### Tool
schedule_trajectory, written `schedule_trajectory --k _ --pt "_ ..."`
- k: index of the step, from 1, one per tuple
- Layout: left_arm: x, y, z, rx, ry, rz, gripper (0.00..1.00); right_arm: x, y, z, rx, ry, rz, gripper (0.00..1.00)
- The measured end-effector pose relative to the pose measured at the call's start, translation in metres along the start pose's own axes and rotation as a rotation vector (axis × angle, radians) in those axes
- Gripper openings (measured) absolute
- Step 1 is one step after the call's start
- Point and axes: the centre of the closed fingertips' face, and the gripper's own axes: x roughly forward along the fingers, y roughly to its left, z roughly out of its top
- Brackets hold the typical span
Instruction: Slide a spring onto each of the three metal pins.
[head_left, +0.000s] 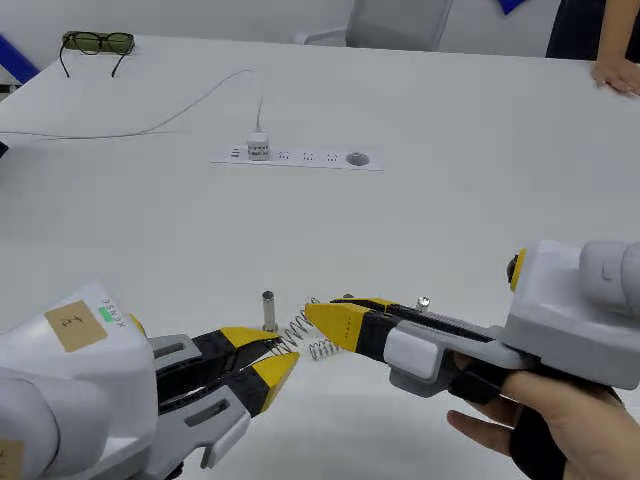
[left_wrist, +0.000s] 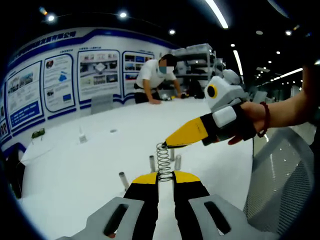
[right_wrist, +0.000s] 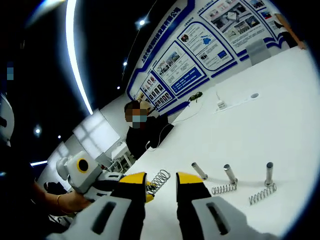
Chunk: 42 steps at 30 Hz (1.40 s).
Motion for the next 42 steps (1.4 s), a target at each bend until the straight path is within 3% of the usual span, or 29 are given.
schedule_trajectory --k 10,19,29,42 --pt "-0.002 -0.007 0.009 -0.003 -0.055 -0.024 0.1 0.004 0.005 -0.002 0.079 -0.005 0.033 0.16" --pt "-0.003 -0.008 0.011 0.0 -0.06 -0.029 0.1 0.004 0.01 0.0 0.133 -0.026 0.074 0.13" --pt "-0.002 -0.005 0.012 0.002 -0.049 -0.014 0.11 0.005 0.016 0.003 0.104 -0.04 0.102 0.12" --pt "0.0 -0.005 0.002 -0.005 -0.002 -0.022 0.12 0.011 0.019 0.002 -0.037 0.0 0.076 0.11"
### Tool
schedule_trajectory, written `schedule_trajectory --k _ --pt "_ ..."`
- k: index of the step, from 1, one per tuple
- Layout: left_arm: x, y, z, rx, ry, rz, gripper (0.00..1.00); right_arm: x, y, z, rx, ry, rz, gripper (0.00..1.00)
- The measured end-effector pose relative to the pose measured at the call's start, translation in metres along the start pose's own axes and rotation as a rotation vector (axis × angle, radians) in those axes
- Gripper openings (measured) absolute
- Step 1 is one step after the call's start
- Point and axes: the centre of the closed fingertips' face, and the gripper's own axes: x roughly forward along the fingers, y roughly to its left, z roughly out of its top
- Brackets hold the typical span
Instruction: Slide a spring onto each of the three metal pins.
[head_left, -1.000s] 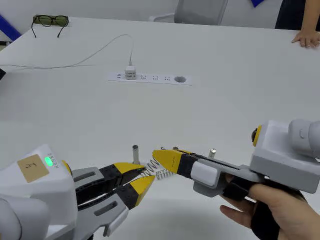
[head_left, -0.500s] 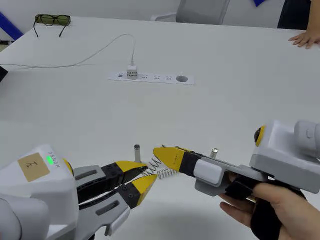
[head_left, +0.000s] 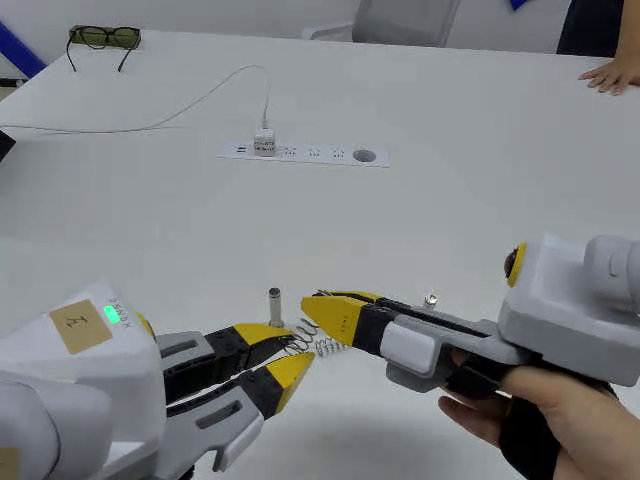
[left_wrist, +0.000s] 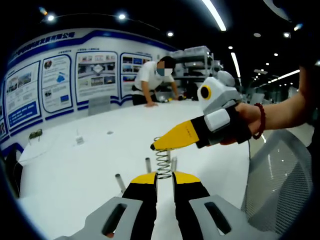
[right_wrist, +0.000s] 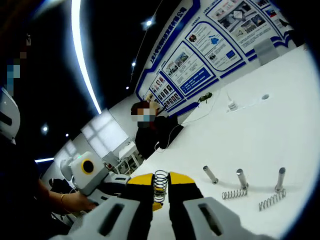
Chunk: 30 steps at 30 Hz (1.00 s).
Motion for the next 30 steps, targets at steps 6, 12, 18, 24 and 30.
schedule_trajectory --k 6,12,18,24,30 --pt "0.0 0.003 -0.008 -0.01 0.026 0.005 0.17 0.005 -0.008 0.003 -0.074 0.021 -0.041 0.11" --pt "0.001 0.005 -0.021 -0.045 0.065 0.012 0.2 0.013 -0.012 0.007 -0.201 0.049 -0.069 0.11" --pt "0.0 0.007 -0.026 -0.05 0.081 0.022 0.25 0.026 -0.016 0.007 -0.368 0.086 -0.101 0.11" --pt "0.0 0.01 -0.031 -0.061 0.092 0.033 0.31 0.036 -0.022 0.011 -0.416 0.083 -0.121 0.11" --pt "0.001 0.011 -0.037 -0.078 0.103 0.042 0.39 0.043 -0.035 0.017 -0.421 0.051 -0.174 0.12"
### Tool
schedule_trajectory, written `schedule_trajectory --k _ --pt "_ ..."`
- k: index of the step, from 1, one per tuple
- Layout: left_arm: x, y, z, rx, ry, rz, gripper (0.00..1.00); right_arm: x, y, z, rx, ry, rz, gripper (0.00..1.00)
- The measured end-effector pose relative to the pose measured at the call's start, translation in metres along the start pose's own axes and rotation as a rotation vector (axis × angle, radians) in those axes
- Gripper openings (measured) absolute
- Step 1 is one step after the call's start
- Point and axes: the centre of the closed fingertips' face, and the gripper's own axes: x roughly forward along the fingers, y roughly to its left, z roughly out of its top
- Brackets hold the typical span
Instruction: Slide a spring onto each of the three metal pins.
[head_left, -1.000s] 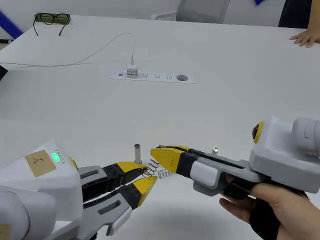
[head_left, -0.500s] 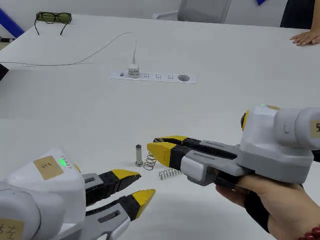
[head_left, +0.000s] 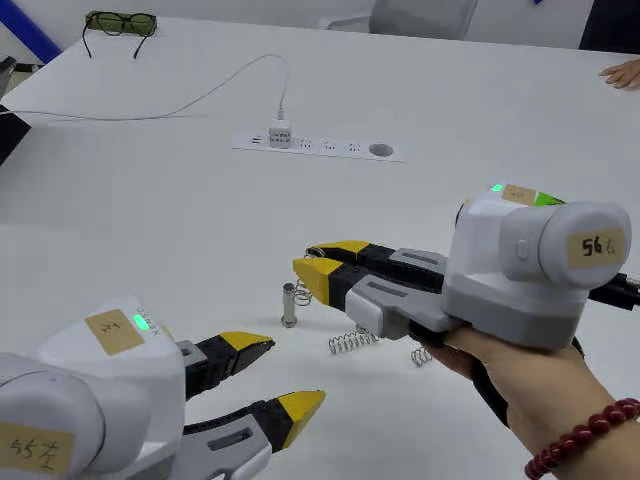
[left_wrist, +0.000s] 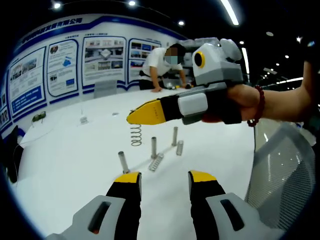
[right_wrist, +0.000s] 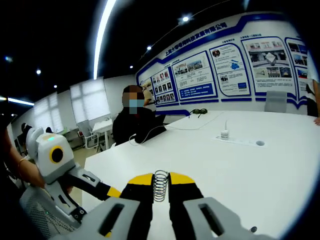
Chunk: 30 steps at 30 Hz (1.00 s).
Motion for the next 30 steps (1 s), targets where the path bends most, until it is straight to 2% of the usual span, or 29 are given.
schedule_trajectory --k 7,10,20,30 --pt "0.002 0.0 -0.001 -0.002 0.004 0.002 0.45 0.013 -0.012 -0.001 0.037 -0.02 -0.042 0.12" --pt "0.003 0.0 -0.002 -0.001 0.005 0.0 0.48 0.018 -0.016 -0.003 0.018 -0.023 -0.057 0.12" --pt "0.005 0.0 -0.005 -0.002 0.008 0.0 0.55 0.03 -0.027 -0.013 0.001 -0.008 -0.075 0.12" --pt "0.006 0.001 -0.007 -0.007 0.015 0.003 0.63 0.038 -0.03 -0.022 0.0 0.01 -0.08 0.12"
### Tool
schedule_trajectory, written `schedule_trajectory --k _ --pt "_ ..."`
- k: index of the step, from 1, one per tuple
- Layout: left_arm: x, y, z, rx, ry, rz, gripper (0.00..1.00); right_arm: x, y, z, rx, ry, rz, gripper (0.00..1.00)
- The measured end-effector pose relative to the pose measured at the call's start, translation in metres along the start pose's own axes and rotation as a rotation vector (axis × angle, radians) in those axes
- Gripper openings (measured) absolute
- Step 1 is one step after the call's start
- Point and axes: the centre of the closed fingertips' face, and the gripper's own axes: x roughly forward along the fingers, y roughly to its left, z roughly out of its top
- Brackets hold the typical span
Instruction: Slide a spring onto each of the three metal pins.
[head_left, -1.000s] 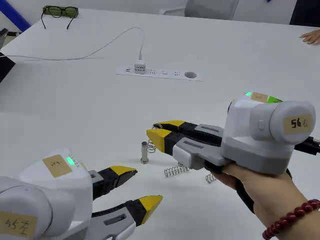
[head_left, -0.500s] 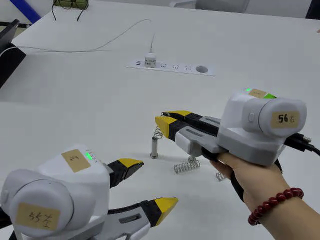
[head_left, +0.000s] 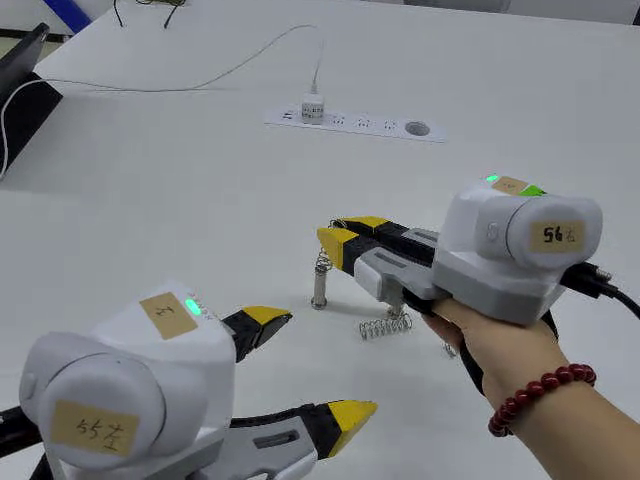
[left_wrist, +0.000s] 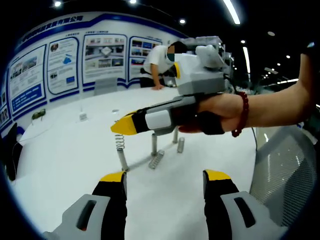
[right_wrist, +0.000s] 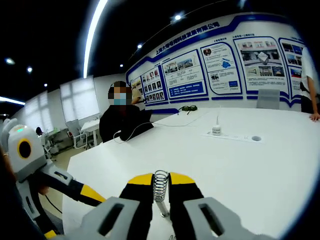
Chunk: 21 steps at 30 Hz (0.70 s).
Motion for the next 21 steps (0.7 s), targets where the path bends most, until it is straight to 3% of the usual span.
schedule_trajectory --k 21 --pt "0.0 0.001 -0.002 -0.012 0.009 0.011 0.69 0.004 0.007 -0.013 -0.125 0.049 -0.002 0.12"
